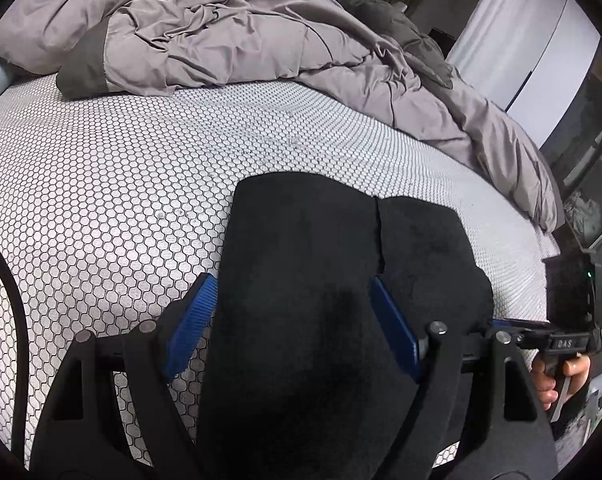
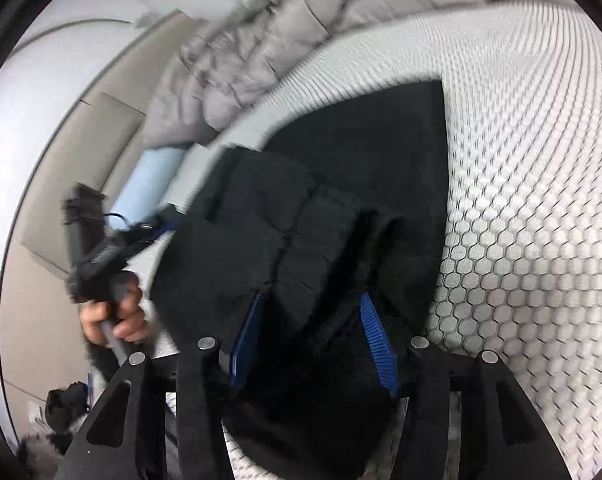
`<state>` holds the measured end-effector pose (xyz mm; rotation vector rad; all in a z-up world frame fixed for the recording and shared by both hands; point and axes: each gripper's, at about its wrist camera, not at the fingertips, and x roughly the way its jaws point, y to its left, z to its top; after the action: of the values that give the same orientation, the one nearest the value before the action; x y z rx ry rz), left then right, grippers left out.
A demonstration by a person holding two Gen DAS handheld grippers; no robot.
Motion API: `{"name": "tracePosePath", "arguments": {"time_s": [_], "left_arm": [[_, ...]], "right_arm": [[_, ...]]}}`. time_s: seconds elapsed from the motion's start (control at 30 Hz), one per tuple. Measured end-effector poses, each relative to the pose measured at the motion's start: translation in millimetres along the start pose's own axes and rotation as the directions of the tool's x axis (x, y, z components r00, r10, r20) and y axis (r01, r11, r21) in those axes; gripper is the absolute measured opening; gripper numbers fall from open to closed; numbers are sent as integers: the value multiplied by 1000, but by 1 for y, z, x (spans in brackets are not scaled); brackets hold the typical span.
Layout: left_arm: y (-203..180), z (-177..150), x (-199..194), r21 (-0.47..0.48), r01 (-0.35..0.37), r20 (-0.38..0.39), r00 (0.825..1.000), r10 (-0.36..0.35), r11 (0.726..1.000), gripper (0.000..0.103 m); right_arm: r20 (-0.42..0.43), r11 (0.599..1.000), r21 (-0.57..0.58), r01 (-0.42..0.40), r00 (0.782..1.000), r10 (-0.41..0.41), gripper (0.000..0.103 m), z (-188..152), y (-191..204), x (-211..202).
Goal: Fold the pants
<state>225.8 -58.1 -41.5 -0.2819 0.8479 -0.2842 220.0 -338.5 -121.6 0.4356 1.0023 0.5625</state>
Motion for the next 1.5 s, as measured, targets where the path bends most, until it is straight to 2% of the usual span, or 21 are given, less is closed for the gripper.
{"name": "tracePosePath", "arguments": {"time_s": [0.13, 0.17, 0.23, 0.27, 0.33, 0.4, 0.5, 0.53, 0.6, 0.63, 0.7, 0.8, 0.87, 0.93, 1.07, 1.13, 1.17, 1.27, 1.33, 1.4, 1.5], "left_arm": [[-1, -3, 4, 11, -22, -8, 1000, 22, 1000, 76], [0, -3, 5, 6, -27, -8, 1000, 27, 1000, 76], [4, -2, 5, -10, -33, -8, 999, 33, 999, 76], [6, -1, 4, -18, -29, -7, 1000, 29, 999, 76], [11, -1, 1, -37, -18, 4, 1000, 18, 999, 76], [15, 0, -3, -33, -21, 11, 1000, 21, 999, 76], [18, 0, -6, -24, -26, 15, 1000, 27, 999, 76], [19, 0, -6, -22, -32, 13, 999, 33, 999, 76], [20, 1, -6, -21, -36, 12, 999, 37, 999, 76], [21, 2, -6, -23, -38, 13, 999, 38, 999, 76], [22, 2, -4, -29, -40, 11, 999, 40, 999, 76], [22, 2, -3, -30, -40, 8, 999, 40, 999, 76], [20, 1, -3, -23, -46, 10, 999, 47, 999, 76], [20, 1, -3, -23, -47, 11, 999, 48, 999, 76], [17, 2, -1, -14, -44, 8, 999, 44, 999, 76], [14, 1, 1, -9, -43, 4, 999, 43, 999, 76], [14, 2, 1, -6, -45, 3, 999, 45, 999, 76], [18, 1, -3, -7, -50, 7, 999, 50, 999, 76], [22, 1, -6, -14, -52, 10, 999, 52, 999, 76], [26, 2, -7, -16, -54, 6, 999, 54, 998, 76], [28, 2, -4, -1, -63, -7, 998, 63, 998, 76]], "right_arm": [[16, 998, 28, -48, 999, 48, 49, 7, -2, 9], [28, 999, 20, -34, 999, 34, 35, 10, 2, 11], [56, 999, -47, 3, 998, 0, 17, 12, 15, 11], [72, 997, -76, 3, 997, 3, 11, 12, 23, 7], [110, 993, -119, -14, 994, 27, 8, 11, 39, -8], [157, 988, -155, -24, 986, 49, 7, 9, 51, -26], [170, 985, -170, -17, 984, 46, 7, -2, 49, -44], [166, 986, -167, 13, 986, 15, 7, -6, 45, -45], [149, 979, -151, 134, 983, -111, 7, -9, 35, -35], [124, 978, -135, 157, 982, -140, 8, -9, 29, -27], [66, 992, -63, 107, 993, -103, 10, -8, 13, -14], [63, 1000, -18, 26, 998, -24, 22, -2, 5, -15], [53, 998, 17, -59, 997, 58, 51, -1, 2, -17], [44, 996, 28, -87, 995, 86, 55, -2, 1, -15], [14, 999, -2, -38, 999, 38, 56, -1, 7, 6], [26, 999, -8, -31, 999, 31, 51, 3, 10, 15], [44, 1000, -11, -14, 999, 14, 36, 5, 14, 14], [93, 998, -60, 4, 996, 1, 12, 6, 32, -1], [124, 995, -98, -26, 992, 39, 11, 1, 46, -24], [150, 992, -122, -8, 988, 26, 11, -12, 55, -46], [87, 990, -130, 55, 995, -44, 13, -22, 47, -39]]}}
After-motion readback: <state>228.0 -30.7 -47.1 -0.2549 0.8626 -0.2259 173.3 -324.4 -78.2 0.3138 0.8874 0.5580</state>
